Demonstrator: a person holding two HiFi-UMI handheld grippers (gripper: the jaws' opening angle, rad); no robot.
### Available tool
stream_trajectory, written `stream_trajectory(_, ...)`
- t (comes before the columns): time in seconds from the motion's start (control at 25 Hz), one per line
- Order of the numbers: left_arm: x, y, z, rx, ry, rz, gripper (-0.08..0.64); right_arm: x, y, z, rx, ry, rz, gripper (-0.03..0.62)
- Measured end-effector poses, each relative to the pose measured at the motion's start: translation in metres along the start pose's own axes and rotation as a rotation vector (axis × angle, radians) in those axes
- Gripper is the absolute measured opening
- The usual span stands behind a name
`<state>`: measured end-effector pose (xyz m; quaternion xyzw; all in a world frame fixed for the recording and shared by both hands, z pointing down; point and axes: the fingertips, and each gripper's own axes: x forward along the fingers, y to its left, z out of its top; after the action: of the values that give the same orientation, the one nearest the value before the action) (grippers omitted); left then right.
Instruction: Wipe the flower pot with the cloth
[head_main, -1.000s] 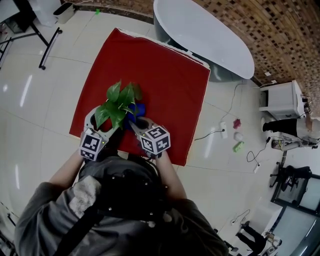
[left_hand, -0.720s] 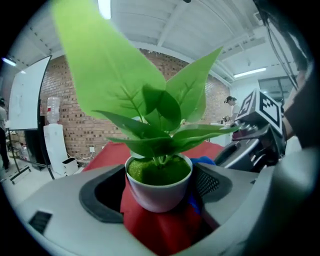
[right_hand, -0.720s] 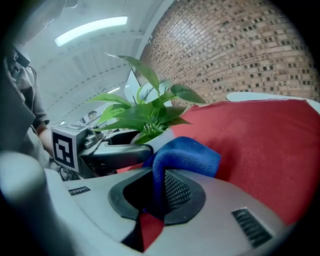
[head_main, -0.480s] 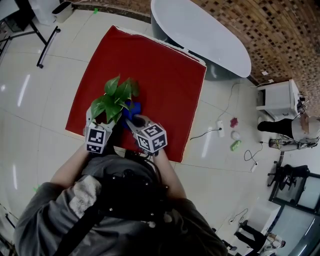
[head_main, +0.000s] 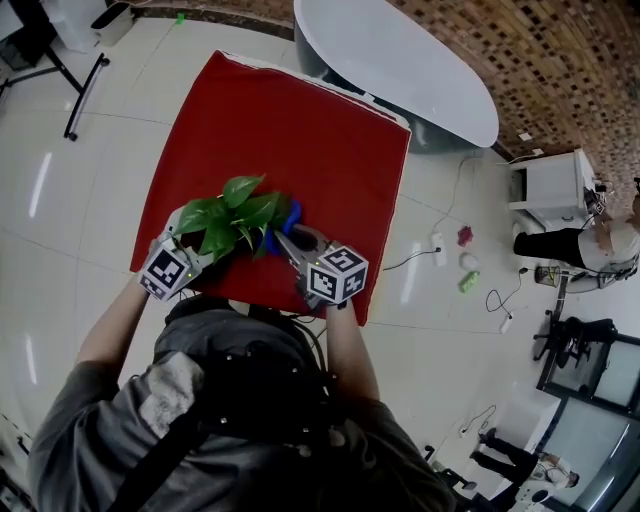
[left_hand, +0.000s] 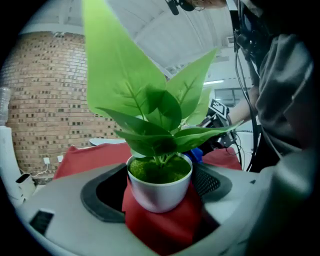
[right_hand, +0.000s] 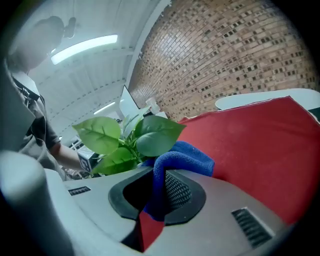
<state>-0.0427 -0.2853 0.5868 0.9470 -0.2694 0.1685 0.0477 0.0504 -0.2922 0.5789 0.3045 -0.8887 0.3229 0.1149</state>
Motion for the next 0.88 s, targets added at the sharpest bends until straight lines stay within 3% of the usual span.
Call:
stream_trajectory(0.2,0.007,0.005,0.003,0.013,0.0,-0.127,0.439,0.03,0.005,0.009,-0.001,0.011,0.08,0.063)
stream_trajectory(0.32,0.009,0.011,0.004,0.011,-0.009,-0.162,0.439,0.043,-0.001,0.011,0.005,0.031,0.069,0.062)
stream_trajectory(0.64,0.013,0.012,0.0,0.013,-0.02,-0.183,0.44,0.057,-0.015,-0.005,0.075,0.078,0.075,0.061)
stream_trajectory(0.88,0.018,0.012,-0.002,-0.02,0.012,-0.177,0.451,0.061,-0.023,-0.013,0.029,0.121,0.023,0.062)
